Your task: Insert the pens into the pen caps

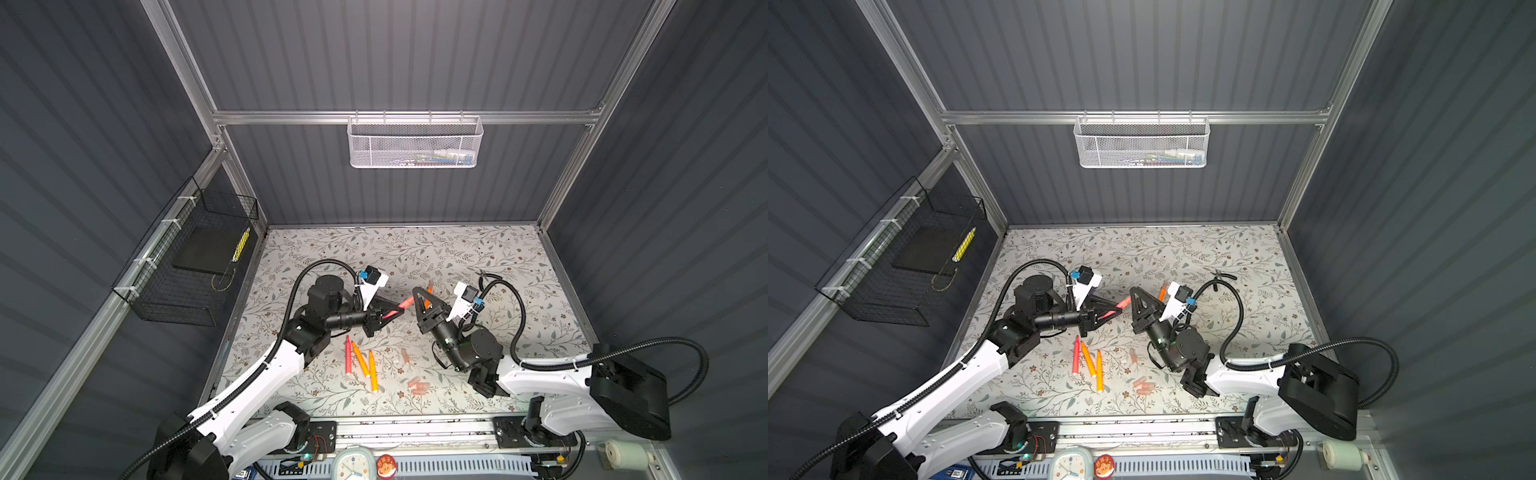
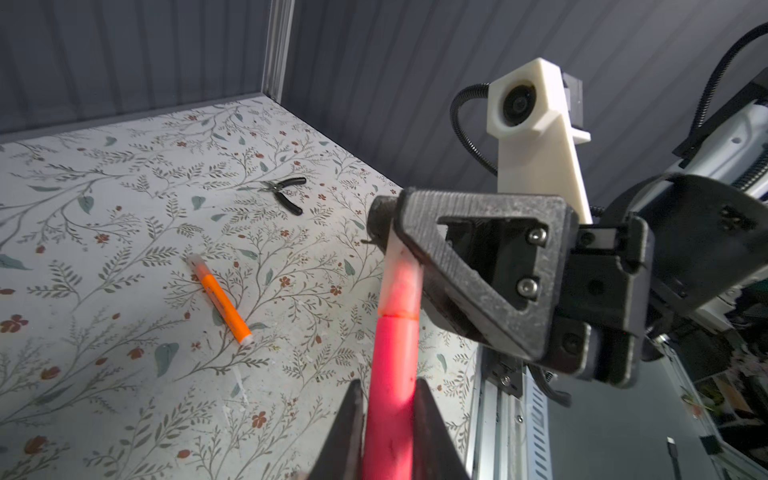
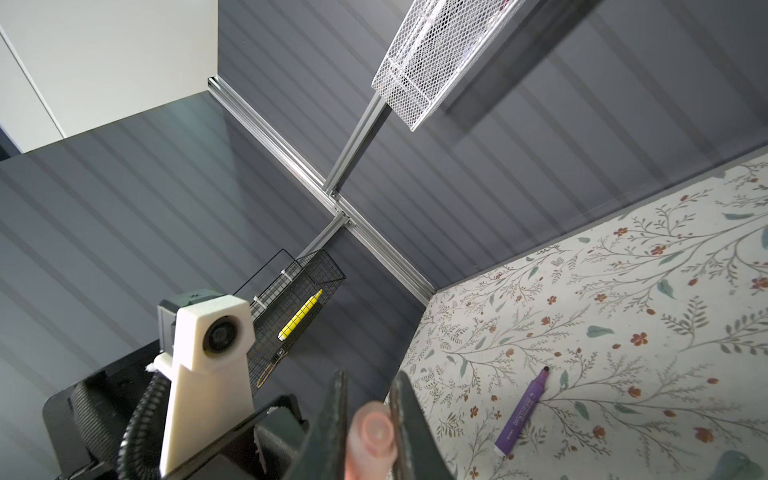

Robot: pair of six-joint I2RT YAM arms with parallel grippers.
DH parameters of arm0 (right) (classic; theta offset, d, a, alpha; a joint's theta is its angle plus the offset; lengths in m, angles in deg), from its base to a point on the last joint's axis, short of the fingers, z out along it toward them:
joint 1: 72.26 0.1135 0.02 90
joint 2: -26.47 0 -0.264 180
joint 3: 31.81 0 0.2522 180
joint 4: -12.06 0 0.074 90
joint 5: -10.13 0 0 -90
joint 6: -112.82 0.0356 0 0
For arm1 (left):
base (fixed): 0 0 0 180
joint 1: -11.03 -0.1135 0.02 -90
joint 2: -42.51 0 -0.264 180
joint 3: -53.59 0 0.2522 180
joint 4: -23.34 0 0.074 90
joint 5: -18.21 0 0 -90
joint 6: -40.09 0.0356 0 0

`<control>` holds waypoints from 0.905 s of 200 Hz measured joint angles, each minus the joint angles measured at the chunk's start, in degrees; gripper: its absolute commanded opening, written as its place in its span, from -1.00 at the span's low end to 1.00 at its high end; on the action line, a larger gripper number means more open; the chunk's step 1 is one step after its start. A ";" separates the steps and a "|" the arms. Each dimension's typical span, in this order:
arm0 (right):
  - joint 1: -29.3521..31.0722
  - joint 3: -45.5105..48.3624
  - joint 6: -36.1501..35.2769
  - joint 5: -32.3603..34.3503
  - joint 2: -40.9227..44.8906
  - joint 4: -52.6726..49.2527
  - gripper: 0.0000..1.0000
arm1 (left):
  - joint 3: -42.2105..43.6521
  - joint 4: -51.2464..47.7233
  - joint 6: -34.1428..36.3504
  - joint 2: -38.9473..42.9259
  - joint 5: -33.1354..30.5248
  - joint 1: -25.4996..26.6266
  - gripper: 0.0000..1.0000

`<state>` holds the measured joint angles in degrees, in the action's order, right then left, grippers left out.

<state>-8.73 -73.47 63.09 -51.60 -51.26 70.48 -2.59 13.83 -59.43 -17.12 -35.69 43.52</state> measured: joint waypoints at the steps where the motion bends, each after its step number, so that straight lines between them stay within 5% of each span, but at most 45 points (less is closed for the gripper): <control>1: 0.00 0.00 0.00 0.00 0.00 0.00 -1.00 | 0.24 0.22 0.09 0.09 -0.31 0.17 -1.00; 127: -1.92 -7.26 -3.37 -3.78 1.70 -13.27 -1.00 | 5.62 10.62 3.61 2.73 -9.70 1.99 -1.00; 181: -5.84 -3.34 -0.17 -11.65 2.60 -16.57 -1.00 | 7.98 12.22 2.93 1.40 -17.03 1.18 0.16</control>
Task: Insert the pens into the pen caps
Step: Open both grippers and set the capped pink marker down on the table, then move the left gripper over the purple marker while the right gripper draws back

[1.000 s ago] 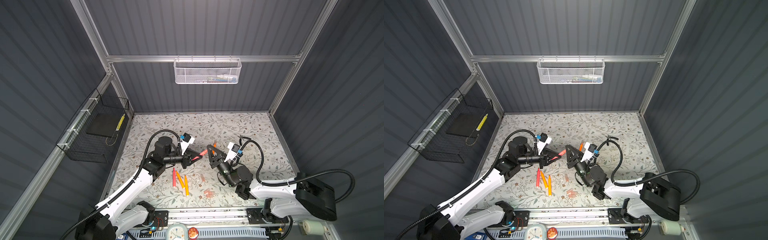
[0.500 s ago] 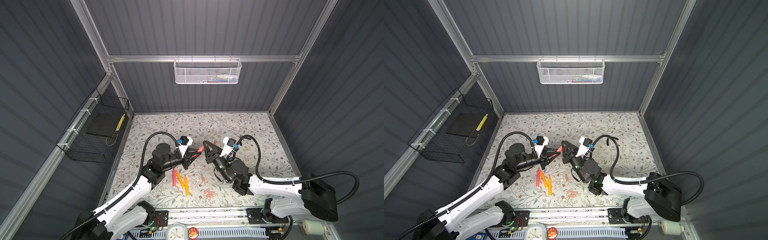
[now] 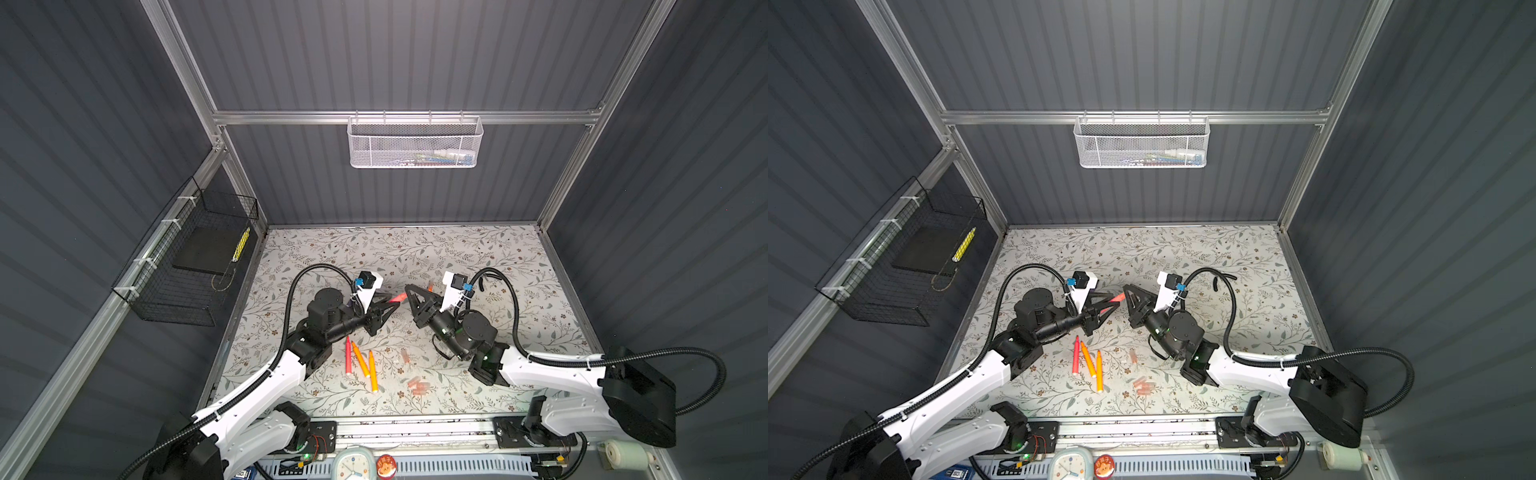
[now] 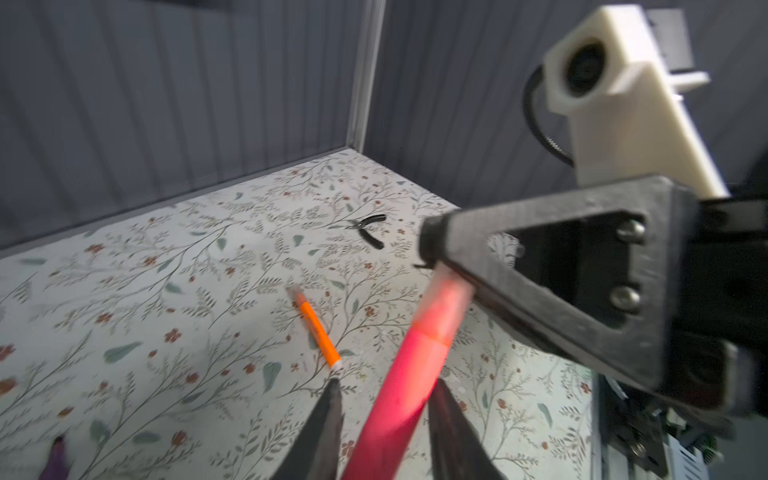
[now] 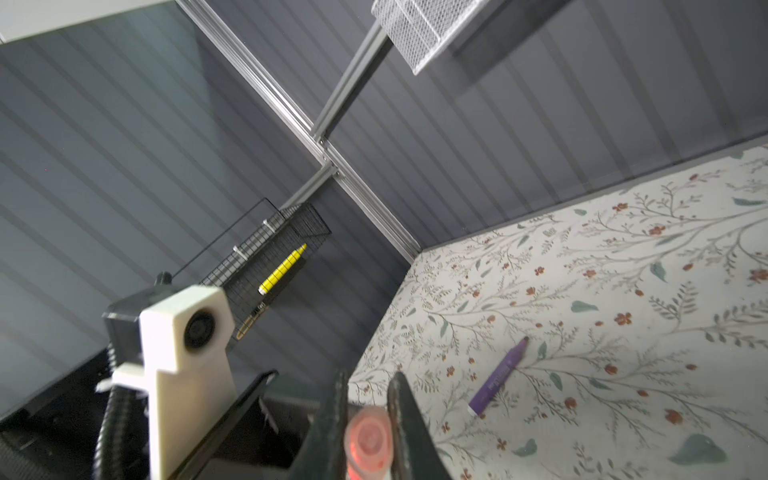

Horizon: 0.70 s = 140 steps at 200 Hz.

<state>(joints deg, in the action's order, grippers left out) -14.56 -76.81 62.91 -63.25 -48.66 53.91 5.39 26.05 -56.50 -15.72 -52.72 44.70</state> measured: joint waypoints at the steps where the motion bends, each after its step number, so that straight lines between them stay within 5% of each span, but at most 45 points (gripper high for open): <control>1: -0.02 0.20 0.07 -0.13 0.02 -0.22 -1.00 | 0.00 0.00 0.00 0.00 0.00 0.00 0.19; 14: -0.74 1.68 0.74 -1.38 0.48 -2.86 -1.00 | 0.07 1.64 -0.76 -0.17 -4.11 -1.55 0.45; 39: -3.23 3.30 2.71 -3.17 2.14 -9.99 -1.00 | 0.07 3.26 -1.70 0.24 -8.98 -2.97 0.64; 94: -12.87 8.00 7.87 -5.16 8.68 -22.36 -1.00 | 0.48 -4.07 -6.25 4.22 -22.73 -2.97 0.74; 140: -22.95 9.55 9.68 -11.06 6.71 -30.42 -1.00 | -0.35 -12.00 -10.95 -6.80 -35.45 -2.97 0.70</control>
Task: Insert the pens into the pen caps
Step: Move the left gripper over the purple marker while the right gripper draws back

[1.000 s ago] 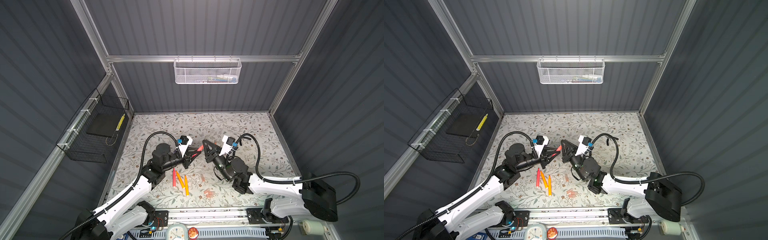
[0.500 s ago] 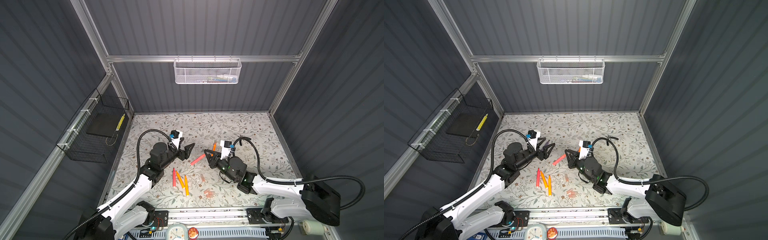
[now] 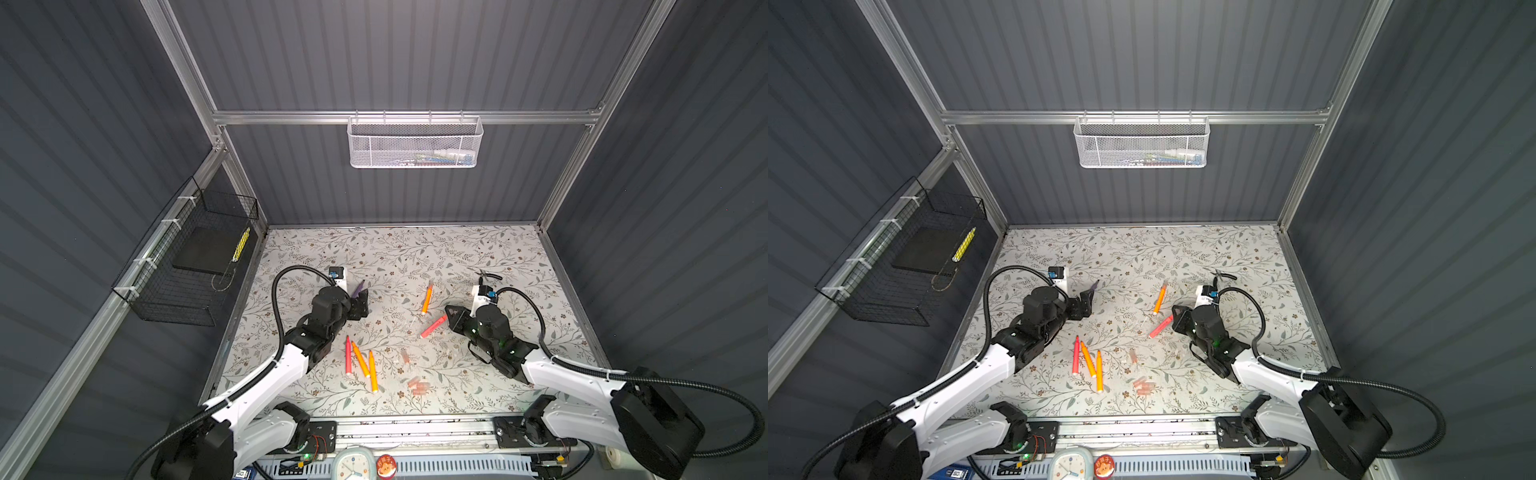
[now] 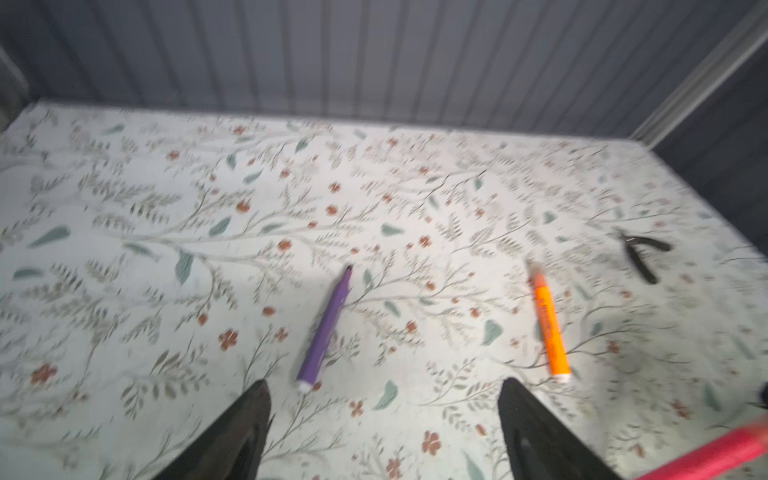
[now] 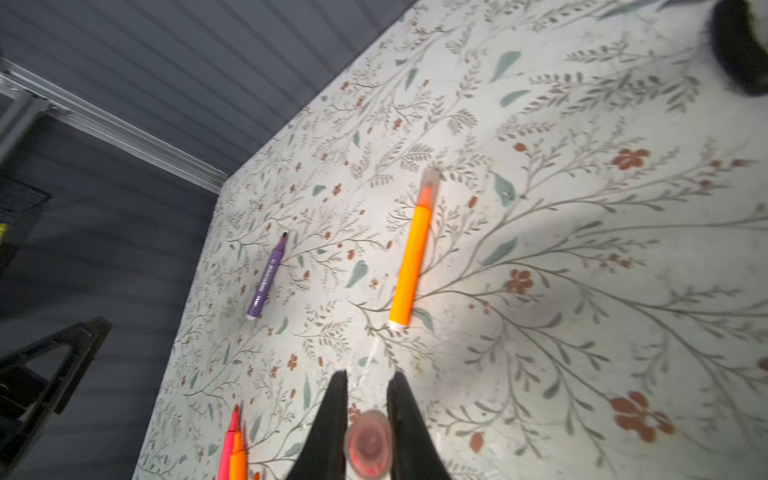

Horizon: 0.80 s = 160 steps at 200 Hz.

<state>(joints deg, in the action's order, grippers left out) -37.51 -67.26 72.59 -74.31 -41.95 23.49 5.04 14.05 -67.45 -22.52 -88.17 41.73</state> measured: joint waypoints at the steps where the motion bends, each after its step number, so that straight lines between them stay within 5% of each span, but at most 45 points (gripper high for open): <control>1: -0.15 0.00 0.02 -0.22 -0.09 -0.02 -1.00 | -0.07 -0.13 -0.04 -0.24 -0.15 0.00 0.70; 35: -5.25 -3.32 0.15 -5.01 -6.84 -2.62 -1.00 | -3.30 -4.59 -2.29 -7.61 -4.07 -0.07 0.70; 108: -14.08 -17.18 -0.74 -13.27 -24.26 -5.25 -0.98 | -3.63 -5.79 -3.32 -8.00 -6.51 -0.44 0.74; 160: -15.26 -22.95 -0.74 -14.97 -31.45 -5.97 -0.56 | -3.74 -5.79 -3.32 -8.26 -6.14 -1.40 0.74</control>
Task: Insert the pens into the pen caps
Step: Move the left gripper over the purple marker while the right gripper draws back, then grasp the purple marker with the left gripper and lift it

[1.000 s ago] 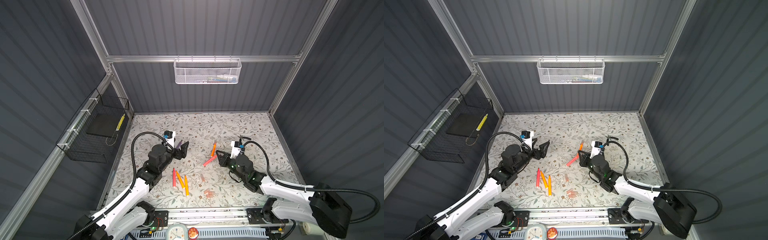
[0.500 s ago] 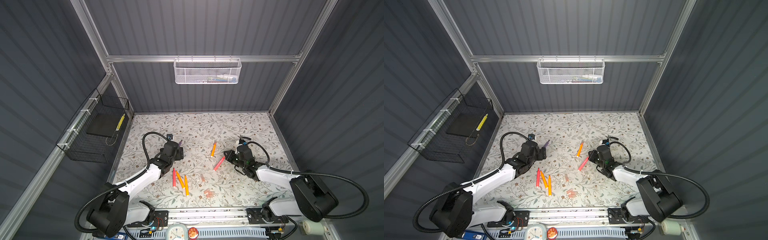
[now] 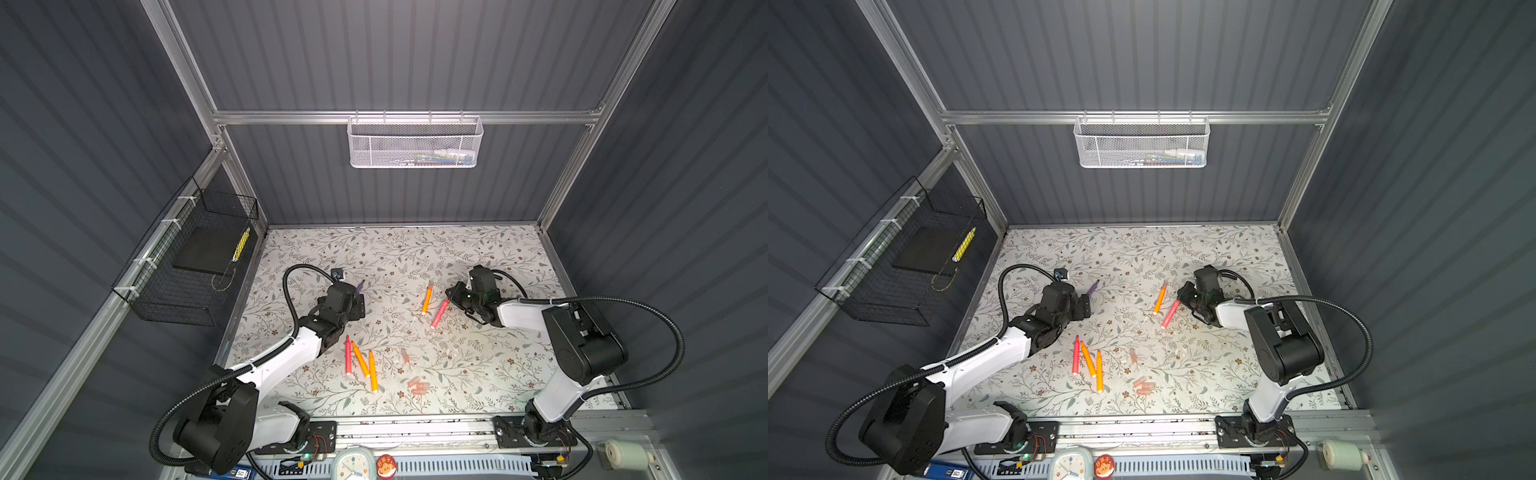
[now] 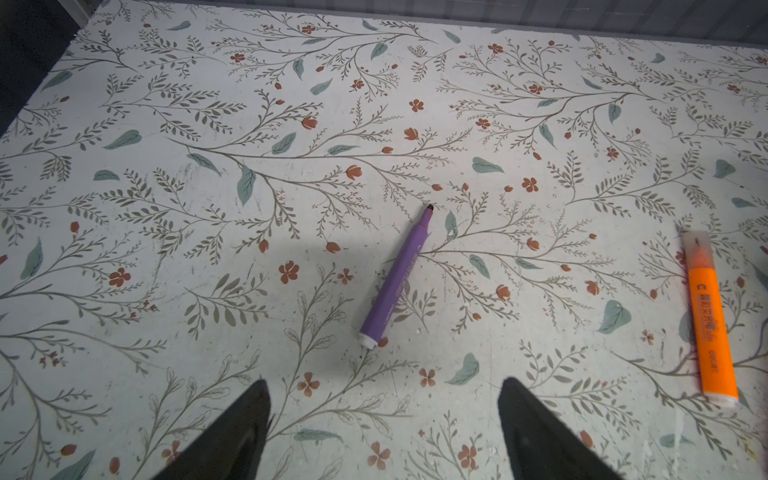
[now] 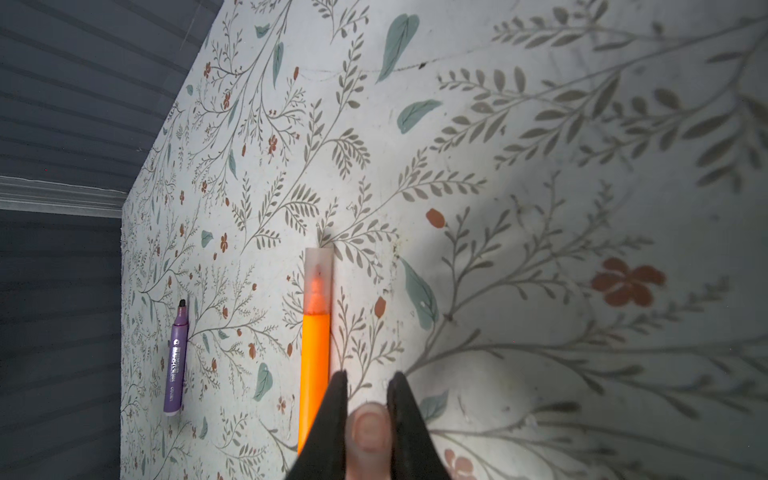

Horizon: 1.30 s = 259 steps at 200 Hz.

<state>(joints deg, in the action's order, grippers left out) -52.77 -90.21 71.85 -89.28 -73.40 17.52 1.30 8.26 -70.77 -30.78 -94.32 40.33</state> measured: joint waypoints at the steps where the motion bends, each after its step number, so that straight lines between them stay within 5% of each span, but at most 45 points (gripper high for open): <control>1: 0.00 0.00 0.00 0.00 0.00 0.00 -0.56 | 0.00 0.00 0.00 0.00 0.00 0.00 0.74; 27: -0.13 -2.54 -0.09 0.42 -2.45 -1.29 -0.50 | -0.24 0.00 0.00 -1.11 0.02 -0.55 0.74; 63: -0.42 -3.91 -0.28 1.18 -3.26 -2.45 -0.07 | -1.44 -0.70 0.00 -4.13 0.00 -1.29 0.73; 97: -0.48 -3.65 -0.85 2.12 -0.17 -4.50 0.04 | -1.95 -1.70 0.00 -5.66 -0.02 -1.77 0.74; 142: -0.70 2.73 -3.61 7.69 19.10 -7.34 0.27 | -3.04 -1.68 -0.02 -9.77 0.33 -2.82 0.72; 195: -2.45 14.64 -10.78 23.10 46.03 -11.21 0.64 | -9.60 -2.12 -0.81 -20.52 6.40 -5.16 0.57; 259: -13.00 23.30 -14.58 30.21 47.63 -10.62 0.76 | -16.92 -4.28 -1.73 -29.44 8.90 -5.77 0.29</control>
<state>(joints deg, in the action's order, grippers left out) -65.78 -66.91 57.27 -59.08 -25.78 6.90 -15.61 3.97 -72.50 -60.22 -85.42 34.56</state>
